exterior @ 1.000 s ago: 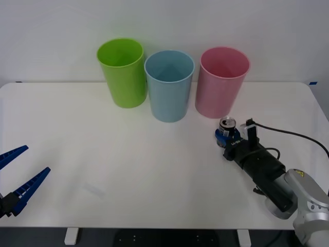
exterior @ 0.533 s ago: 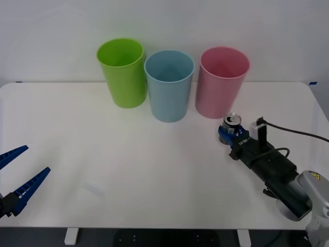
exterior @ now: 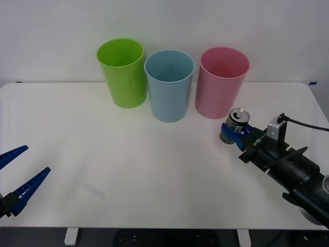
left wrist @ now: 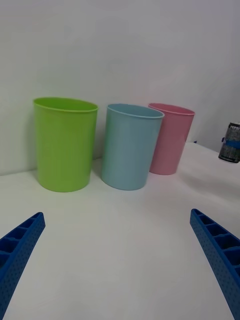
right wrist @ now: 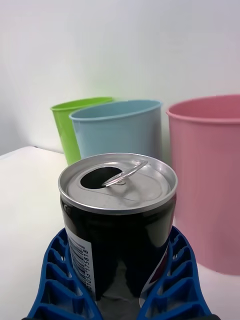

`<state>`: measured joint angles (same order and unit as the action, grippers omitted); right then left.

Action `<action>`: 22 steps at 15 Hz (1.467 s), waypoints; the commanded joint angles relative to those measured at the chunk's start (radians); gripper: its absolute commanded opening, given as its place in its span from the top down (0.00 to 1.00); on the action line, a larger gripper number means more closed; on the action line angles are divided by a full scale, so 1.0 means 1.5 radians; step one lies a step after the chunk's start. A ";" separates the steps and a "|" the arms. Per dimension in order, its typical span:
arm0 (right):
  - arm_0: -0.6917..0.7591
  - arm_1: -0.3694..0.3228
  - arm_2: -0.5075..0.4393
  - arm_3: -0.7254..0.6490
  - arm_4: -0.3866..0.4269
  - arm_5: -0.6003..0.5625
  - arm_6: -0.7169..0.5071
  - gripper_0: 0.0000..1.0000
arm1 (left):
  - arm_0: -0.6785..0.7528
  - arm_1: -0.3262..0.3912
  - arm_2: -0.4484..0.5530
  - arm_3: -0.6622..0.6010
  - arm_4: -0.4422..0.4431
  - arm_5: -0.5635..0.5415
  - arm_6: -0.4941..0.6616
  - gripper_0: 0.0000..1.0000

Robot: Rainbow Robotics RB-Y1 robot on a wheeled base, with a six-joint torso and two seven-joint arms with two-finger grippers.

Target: Grasp the object on the table and drop it into the matching bin: aluminum can to the light blue bin, PET bottle to the pink bin.

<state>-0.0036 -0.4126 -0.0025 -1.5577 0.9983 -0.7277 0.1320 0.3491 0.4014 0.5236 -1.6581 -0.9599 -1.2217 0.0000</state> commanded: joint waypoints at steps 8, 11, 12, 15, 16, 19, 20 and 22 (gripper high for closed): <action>-0.028 -0.065 -0.002 -0.141 0.013 -0.015 -0.159 1.00 | 0.000 0.000 0.000 0.000 0.000 0.000 0.000 0.00; -0.094 -0.067 0.000 -0.142 0.063 -0.005 -0.234 1.00 | 0.000 0.000 0.000 0.000 0.000 0.000 0.000 0.00; -0.110 -0.067 0.003 -0.142 0.076 0.003 -0.256 1.00 | 0.000 0.000 0.000 0.000 0.000 0.000 0.000 0.00; -0.157 -0.067 0.012 -0.138 0.110 0.025 -0.318 1.00 | 0.000 0.000 0.000 0.000 0.000 0.000 0.000 0.00; -0.180 -0.067 0.014 -0.127 0.121 0.026 -0.340 1.00 | 0.000 0.000 0.000 0.000 0.000 0.000 0.000 0.00; -0.250 -0.067 0.031 -0.065 0.128 0.026 -0.348 1.00 | 0.000 0.000 0.000 0.000 0.000 0.000 0.000 0.00; -0.281 -0.064 0.041 -0.032 0.129 0.028 -0.349 1.00 | 0.000 0.000 0.000 0.000 0.000 0.000 0.000 0.00; -0.328 -0.053 0.047 0.016 0.148 0.032 -0.349 1.00 | 0.000 0.000 0.000 0.000 0.000 0.000 0.000 0.00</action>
<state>-0.4731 -0.5006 0.0663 -1.5578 1.2079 -0.6812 -0.3903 0.3491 0.4014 0.5236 -1.6581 -0.9599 -1.2217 0.0000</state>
